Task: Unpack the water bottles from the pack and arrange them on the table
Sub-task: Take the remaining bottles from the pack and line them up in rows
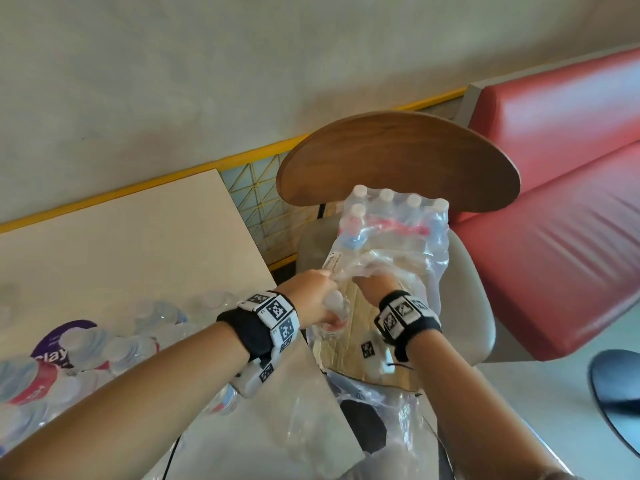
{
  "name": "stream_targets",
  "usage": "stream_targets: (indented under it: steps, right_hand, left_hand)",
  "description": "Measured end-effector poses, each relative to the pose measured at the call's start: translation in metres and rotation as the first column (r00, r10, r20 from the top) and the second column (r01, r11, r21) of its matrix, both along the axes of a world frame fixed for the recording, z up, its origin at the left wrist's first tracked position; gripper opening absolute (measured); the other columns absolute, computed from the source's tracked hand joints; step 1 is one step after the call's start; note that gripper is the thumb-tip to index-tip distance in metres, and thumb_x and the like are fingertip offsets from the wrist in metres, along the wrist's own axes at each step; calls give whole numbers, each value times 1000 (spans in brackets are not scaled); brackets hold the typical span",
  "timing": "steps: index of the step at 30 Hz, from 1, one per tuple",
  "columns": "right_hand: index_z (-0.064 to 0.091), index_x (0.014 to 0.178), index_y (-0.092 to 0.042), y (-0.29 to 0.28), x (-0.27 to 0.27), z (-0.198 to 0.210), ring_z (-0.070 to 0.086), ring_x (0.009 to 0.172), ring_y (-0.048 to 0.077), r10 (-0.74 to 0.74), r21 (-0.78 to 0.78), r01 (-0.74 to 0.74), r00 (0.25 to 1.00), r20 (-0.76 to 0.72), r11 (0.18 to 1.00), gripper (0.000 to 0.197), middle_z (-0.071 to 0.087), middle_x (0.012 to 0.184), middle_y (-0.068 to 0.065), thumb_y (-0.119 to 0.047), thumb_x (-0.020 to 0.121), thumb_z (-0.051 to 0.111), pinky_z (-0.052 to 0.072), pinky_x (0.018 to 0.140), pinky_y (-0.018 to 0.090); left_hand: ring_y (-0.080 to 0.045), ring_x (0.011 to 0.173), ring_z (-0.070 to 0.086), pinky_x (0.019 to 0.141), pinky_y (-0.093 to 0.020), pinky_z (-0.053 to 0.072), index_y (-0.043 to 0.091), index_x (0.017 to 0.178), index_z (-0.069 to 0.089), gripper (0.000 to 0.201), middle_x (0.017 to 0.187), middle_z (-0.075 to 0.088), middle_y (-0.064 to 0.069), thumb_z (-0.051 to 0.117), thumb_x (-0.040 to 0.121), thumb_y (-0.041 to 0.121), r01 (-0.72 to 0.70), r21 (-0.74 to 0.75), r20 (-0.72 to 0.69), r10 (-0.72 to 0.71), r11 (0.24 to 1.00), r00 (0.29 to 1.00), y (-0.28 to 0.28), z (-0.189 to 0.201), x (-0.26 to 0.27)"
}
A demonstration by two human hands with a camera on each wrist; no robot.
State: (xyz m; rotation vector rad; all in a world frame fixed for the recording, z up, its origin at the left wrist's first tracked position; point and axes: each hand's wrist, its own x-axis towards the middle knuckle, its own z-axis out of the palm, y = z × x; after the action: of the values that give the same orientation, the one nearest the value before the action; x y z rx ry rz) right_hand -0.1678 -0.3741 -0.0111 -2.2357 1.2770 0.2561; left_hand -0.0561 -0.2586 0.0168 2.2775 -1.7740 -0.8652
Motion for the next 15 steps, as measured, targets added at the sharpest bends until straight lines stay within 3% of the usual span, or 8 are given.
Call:
stream_targets:
  steps: [1,2,5,6,8,10,13,15]
  right_hand:
    - [60,112,-35,-10,8,-8,62,102,20,17,-50,-18,1000,-18,999,27,65,115,-7,-47,90,50,50,85,33]
    - [58,114,-39,-16,12,-10,61,106,20,41,-25,-41,999,-5,999,29,64,118,-7,-49,88,53,49,89,34]
    - [38,140,-22,-19,20,3,36,137,25,183,71,-183,983,8,980,46,40,145,3,-21,96,50,29,112,35]
    - [29,146,-22,-19,21,7,31,140,24,179,41,-177,982,-61,983,55,33,150,1,-18,96,51,26,113,34]
    - [13,150,-28,-16,23,16,24,143,25,203,-171,-229,966,-159,958,77,18,157,-2,-16,89,59,24,114,38]
    - [2,151,-30,-13,27,10,19,144,28,200,-188,-244,953,-226,951,88,6,159,0,-14,87,60,26,116,43]
    - [0,151,-27,-14,28,23,22,143,27,222,-107,-257,939,-264,960,84,2,159,3,-12,91,56,31,114,42]
    - [4,152,-21,-12,28,27,19,144,28,102,-103,-122,977,-185,987,82,3,159,5,-16,90,58,28,116,38]
  left_hand:
    - [-18,97,62,85,-33,52,11,99,70,43,122,57,4,76,69,41,-25,-26,-22,25,999,999,1,3,1]
    - [-17,96,62,85,-33,52,11,99,70,44,119,58,5,77,68,41,-47,-55,-33,45,997,998,2,5,4]
    - [-17,88,64,80,-36,53,13,92,71,38,104,62,2,76,69,43,-95,-118,-37,91,989,995,5,13,17]
    - [-18,86,64,79,-37,53,14,92,70,39,100,63,2,76,68,44,-114,-130,-45,109,985,993,5,16,23]
    - [-18,87,63,79,-37,52,14,95,69,43,98,63,2,78,66,45,-144,-149,-45,138,978,989,4,24,31]
    - [-16,88,62,80,-35,51,16,99,68,46,99,63,4,80,64,43,-154,-164,-34,151,974,988,1,30,36]
    - [-16,89,62,80,-35,52,16,100,67,46,101,63,5,81,63,42,-154,-161,-25,152,975,988,-3,32,43]
    - [-16,87,63,79,-34,52,17,97,68,44,102,63,6,80,63,42,-155,-153,-30,152,976,988,-5,32,47]
